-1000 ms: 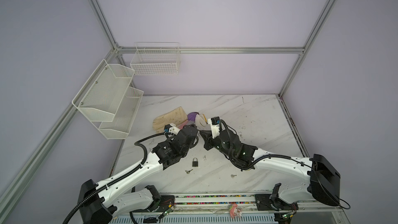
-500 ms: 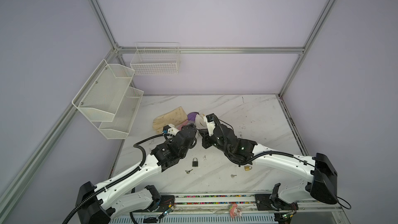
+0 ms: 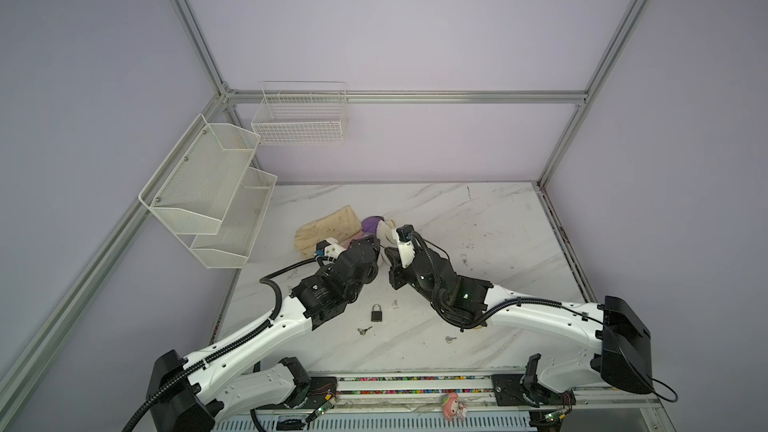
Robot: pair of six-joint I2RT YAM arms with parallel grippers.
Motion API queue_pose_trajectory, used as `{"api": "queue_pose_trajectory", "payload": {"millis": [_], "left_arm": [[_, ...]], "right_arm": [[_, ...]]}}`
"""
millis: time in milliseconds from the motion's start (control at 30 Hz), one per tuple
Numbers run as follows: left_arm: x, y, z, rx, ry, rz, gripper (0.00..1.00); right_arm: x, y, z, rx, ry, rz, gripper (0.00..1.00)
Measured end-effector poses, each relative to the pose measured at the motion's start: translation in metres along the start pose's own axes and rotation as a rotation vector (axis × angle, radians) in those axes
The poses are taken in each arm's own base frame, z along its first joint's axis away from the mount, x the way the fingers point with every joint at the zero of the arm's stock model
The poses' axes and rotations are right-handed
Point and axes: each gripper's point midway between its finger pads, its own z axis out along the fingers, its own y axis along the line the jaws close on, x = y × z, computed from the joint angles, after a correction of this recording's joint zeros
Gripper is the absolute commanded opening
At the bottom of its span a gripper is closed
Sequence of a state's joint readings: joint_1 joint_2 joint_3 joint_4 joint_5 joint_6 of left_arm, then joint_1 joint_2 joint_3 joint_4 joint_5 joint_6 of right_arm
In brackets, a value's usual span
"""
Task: Unlock with the key
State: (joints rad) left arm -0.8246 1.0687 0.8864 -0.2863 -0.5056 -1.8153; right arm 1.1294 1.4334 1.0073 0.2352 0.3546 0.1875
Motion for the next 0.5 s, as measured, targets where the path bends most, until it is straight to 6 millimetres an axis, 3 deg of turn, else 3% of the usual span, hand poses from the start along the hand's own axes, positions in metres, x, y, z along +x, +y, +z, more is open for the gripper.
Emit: {"api": "queue_pose_trajectory", "payload": {"millis": [500], "left_arm": [[-0.009,-0.008,-0.01,0.028,-0.025,0.02,0.0]], "right_arm": [[-0.011,0.011,-0.002,-0.016,0.024,0.09,0.0]]}}
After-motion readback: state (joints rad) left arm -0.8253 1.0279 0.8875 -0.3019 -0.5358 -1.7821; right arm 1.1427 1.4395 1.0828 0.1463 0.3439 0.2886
